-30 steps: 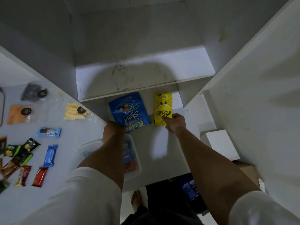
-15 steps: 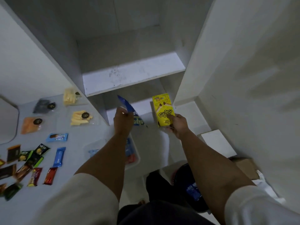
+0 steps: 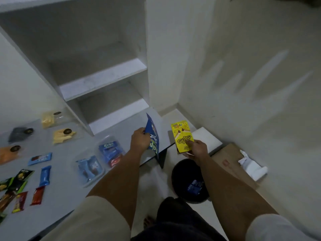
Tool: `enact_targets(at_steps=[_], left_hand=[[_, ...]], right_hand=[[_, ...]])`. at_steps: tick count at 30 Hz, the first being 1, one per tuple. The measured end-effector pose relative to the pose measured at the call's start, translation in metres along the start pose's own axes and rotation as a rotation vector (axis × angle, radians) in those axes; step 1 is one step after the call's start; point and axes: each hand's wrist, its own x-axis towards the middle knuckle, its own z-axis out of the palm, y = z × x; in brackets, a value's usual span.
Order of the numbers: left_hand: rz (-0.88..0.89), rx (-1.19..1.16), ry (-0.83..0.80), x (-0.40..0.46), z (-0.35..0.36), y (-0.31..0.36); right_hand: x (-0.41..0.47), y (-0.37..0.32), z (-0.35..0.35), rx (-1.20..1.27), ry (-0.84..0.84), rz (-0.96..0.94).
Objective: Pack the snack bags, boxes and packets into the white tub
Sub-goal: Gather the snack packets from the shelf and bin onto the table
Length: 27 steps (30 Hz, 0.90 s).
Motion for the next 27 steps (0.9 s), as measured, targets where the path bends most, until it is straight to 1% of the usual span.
enact_targets(at_steps=[6,9,12,14,17,20,23,25,27], left_hand=[[-0.077,-0.003,-0.157,-0.031,0.071,-0.008],[-0.120,0.044,-0.236,-0.046,0.112,-0.014],[-0.217,0.012,-0.316,-0.065,0.152,-0.017],[-0.210,0.038,-0.322,-0.081,0.179,-0.013],[-0.175,0.074,-0.295,-0.105,0.218,-0.010],[-0.161,0.138,-0.287,-0.125,0.243,-0.010],[-0.110,0.254,-0.285,-0.148,0.251,-0.013],[-0.107,0.300,-0.274,-0.164,0.248,-0.019],[-0.123,0.340,-0.290,-0.173,0.241,-0.026]], right_hand=[[-0.011,0.036,-0.090,-0.137,0.132,0.055],[-0.021,0.057,-0.132,-0.191,0.159,0.091],[-0.026,0.075,-0.170,-0.198,0.155,0.164],[-0.023,0.085,-0.192,-0.205,0.142,0.191],[-0.016,0.095,-0.216,-0.220,0.123,0.183],[-0.019,0.089,-0.225,-0.272,0.052,0.202],[-0.016,0.092,-0.238,-0.347,0.050,0.186],[-0.012,0.103,-0.247,-0.427,0.039,0.157],[-0.013,0.112,-0.253,-0.478,0.025,0.167]])
